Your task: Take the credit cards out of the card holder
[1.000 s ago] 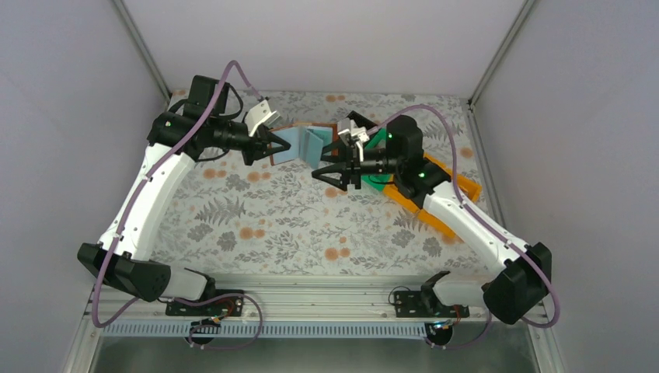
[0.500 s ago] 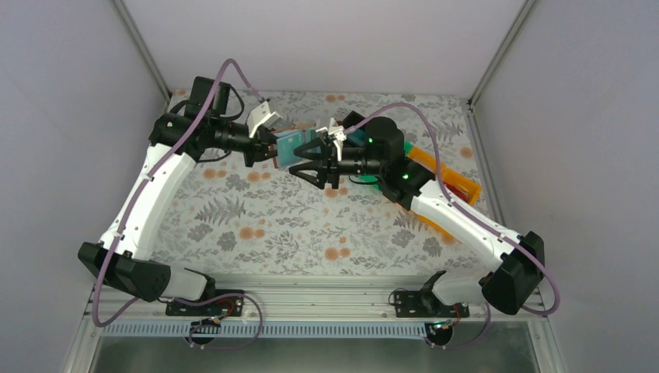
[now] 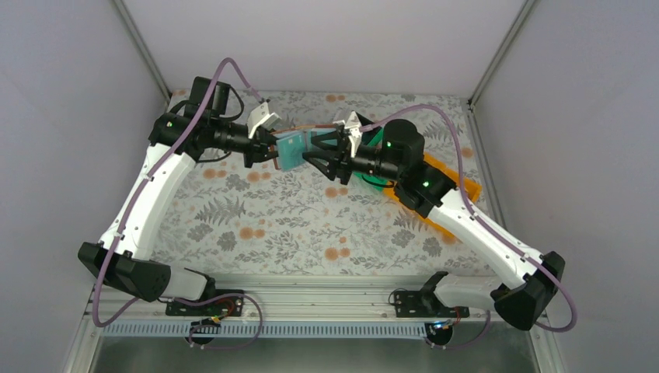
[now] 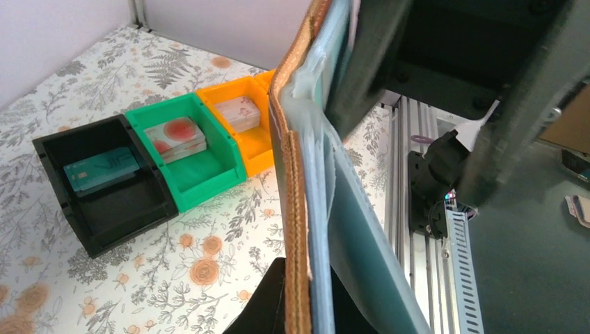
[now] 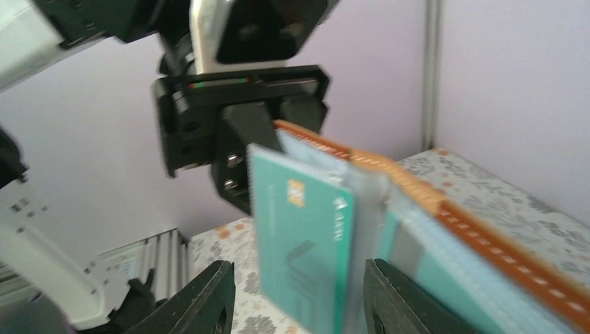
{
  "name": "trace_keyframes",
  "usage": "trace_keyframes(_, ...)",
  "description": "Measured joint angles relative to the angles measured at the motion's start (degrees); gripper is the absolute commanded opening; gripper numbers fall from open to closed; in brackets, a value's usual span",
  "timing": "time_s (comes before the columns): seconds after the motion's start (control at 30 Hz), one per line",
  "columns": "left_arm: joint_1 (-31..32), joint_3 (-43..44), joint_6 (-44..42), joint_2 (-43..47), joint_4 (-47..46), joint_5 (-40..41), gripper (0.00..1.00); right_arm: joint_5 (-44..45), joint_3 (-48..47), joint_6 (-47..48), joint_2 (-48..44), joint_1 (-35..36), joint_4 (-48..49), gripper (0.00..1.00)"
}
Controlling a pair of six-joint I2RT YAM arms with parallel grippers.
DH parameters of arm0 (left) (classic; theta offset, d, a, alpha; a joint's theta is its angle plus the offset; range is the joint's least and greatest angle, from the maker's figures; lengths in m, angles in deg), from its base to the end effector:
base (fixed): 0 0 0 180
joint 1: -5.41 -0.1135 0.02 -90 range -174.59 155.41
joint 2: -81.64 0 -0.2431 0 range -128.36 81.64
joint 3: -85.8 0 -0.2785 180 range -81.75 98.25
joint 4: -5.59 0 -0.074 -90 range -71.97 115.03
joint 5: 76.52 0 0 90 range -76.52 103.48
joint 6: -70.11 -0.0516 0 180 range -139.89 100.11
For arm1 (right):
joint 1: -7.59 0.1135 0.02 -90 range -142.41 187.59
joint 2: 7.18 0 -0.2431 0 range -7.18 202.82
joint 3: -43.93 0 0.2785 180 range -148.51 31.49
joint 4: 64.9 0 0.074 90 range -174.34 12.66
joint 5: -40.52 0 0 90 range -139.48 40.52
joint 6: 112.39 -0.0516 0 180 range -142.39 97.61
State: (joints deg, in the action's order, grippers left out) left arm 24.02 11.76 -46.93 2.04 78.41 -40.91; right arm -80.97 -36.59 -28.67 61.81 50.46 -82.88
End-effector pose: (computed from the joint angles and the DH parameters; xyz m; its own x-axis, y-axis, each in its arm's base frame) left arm 0.2684 -0.1346 0.4008 -0.2861 0.3757 -0.8815 0.9506 0.2271 -0.2118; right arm 0.2184 0.2395 0.3828 -0.1869 -0.0462 -0.9813 -0.9458 0.2786 0.1670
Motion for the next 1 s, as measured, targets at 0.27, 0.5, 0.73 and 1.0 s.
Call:
trace_keyframes(0.27,-0.1,0.0,-1.4,0.0,1.4,-0.4,0.02,3.2,-1.4,-1.4,2.2,0.1,-0.7,0.55)
trace_keyframes(0.5,-0.3,0.0,-2.5,0.0,2.3,-1.2,0.02,-1.0,-3.4,-0.8,5.4,0.6,-1.6,0.53)
trace_keyframes(0.73,-0.4,0.0,-3.0,0.2,3.5,-1.8,0.02,-5.1,-3.4,0.0,5.8,1.2,-1.6,0.53)
trace_keyframes(1.0,-0.1,0.0,-3.4,0.9,4.5,-2.6,0.02,-7.8,-0.5,1.4,3.2,1.5,-0.5,0.44)
